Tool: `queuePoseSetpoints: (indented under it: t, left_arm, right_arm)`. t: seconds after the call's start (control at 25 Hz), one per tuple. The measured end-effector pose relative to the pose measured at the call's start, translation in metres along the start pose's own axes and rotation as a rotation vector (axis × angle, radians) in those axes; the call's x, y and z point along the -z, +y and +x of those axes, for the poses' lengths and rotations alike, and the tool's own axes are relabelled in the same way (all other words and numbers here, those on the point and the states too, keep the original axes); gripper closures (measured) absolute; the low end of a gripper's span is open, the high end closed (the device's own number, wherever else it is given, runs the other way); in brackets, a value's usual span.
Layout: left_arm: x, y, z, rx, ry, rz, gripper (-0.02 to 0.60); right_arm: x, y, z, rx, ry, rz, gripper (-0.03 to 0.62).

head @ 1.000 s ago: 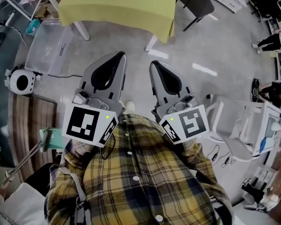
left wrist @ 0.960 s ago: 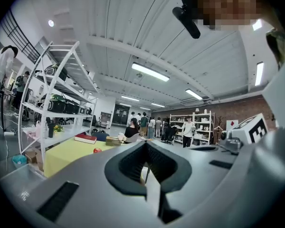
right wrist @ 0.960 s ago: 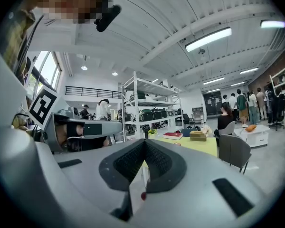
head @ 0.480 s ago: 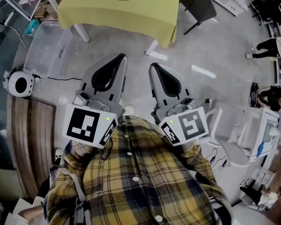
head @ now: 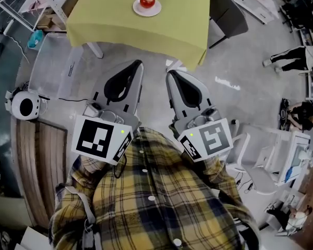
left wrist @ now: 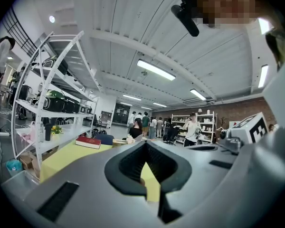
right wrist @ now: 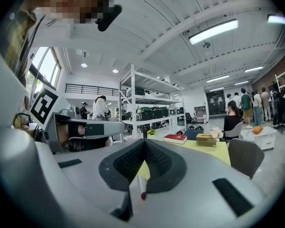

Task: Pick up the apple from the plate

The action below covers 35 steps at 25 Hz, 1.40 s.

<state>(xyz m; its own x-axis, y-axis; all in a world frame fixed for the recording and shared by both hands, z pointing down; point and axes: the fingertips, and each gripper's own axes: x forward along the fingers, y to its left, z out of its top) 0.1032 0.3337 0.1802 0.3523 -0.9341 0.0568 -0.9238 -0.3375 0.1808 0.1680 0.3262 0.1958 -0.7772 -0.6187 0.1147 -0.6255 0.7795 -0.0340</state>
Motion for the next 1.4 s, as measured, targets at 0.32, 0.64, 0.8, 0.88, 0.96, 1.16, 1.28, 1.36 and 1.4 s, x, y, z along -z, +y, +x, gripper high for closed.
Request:
queuePoseSetpoints:
  t: [0.32, 0.64, 0.8, 0.88, 0.96, 1.16, 1.28, 1.36, 1.4]
  left_arm:
    - [-0.009, 0.075, 0.026, 0.011, 0.022, -0.005, 0.577]
    - [-0.002, 0.123, 0.051, 0.019, 0.047, -0.033, 0.577]
    - [-0.003, 0.136, 0.070, 0.025, 0.054, -0.040, 0.577]
    - [-0.005, 0.142, 0.079, 0.023, 0.050, -0.045, 0.577]
    - [-0.006, 0.147, 0.089, 0.016, 0.048, -0.047, 0.577]
    - [-0.010, 0.167, 0.117, -0.010, 0.045, -0.056, 0.577]
    - [-0.013, 0.178, 0.140, -0.034, 0.042, -0.059, 0.577]
    - [-0.017, 0.184, 0.158, -0.047, 0.040, -0.061, 0.577]
    - [-0.019, 0.187, 0.167, -0.055, 0.037, -0.061, 0.577]
  right_arm:
    - [-0.007, -0.002, 0.078, 0.018, 0.009, 0.022, 0.597]
    - [0.003, -0.016, 0.125, 0.052, 0.052, 0.044, 0.597]
    - [0.002, -0.031, 0.143, 0.063, 0.066, 0.045, 0.597]
    - [0.002, -0.038, 0.151, 0.061, 0.070, 0.044, 0.597]
    - [0.001, -0.046, 0.161, 0.053, 0.073, 0.040, 0.597]
    - [-0.003, -0.067, 0.190, 0.024, 0.079, 0.041, 0.597]
    - [-0.005, -0.086, 0.208, 0.003, 0.084, 0.039, 0.597]
    - [-0.009, -0.102, 0.220, -0.011, 0.085, 0.037, 0.597]
    - [-0.011, -0.110, 0.226, -0.020, 0.085, 0.035, 0.597]
